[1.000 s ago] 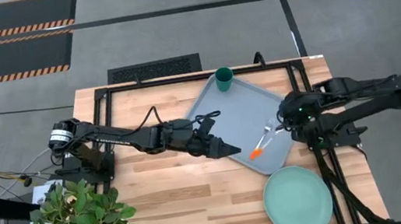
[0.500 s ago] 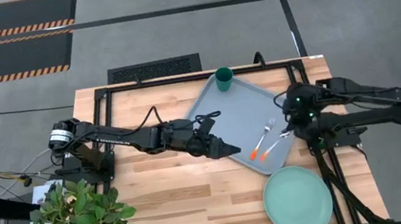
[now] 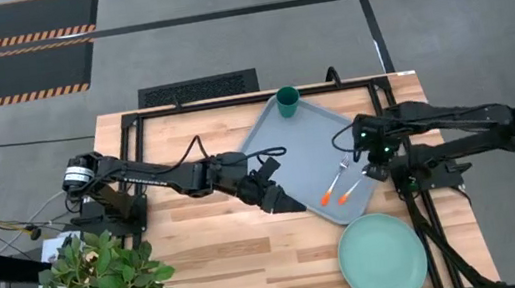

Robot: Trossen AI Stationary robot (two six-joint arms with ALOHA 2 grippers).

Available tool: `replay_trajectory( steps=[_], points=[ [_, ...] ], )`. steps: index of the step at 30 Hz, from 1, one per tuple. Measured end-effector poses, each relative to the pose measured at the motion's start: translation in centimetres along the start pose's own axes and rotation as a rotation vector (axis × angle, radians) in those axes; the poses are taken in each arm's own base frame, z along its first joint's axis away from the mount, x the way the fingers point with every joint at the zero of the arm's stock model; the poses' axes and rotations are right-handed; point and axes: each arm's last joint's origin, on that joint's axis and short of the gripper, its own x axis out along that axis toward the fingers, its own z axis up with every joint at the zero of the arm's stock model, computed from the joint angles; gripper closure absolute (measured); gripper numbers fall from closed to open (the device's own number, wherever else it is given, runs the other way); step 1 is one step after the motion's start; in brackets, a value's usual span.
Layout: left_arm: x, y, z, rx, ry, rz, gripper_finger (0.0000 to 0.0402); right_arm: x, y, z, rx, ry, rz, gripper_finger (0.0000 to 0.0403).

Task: Pick and place plate/cup/fork/spoon on tray
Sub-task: Put the orange spoon to the right of the orange fork

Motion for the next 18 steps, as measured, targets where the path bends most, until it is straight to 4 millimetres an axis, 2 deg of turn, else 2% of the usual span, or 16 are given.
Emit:
replay_trajectory(
  steps=[5,18],
  points=[
    [0.0,-0.1,-0.2,0.005,0.066,-0.029,0.0171,1.6,0.1,1.5,-0.028,0.080,-0.014,0.0402],
    [0.0,-0.1,-0.3,0.036,0.086,-0.039,0.0171,3.7,-1.4,3.2,0.002,0.208,-0.062,0.0399]
  ],
)
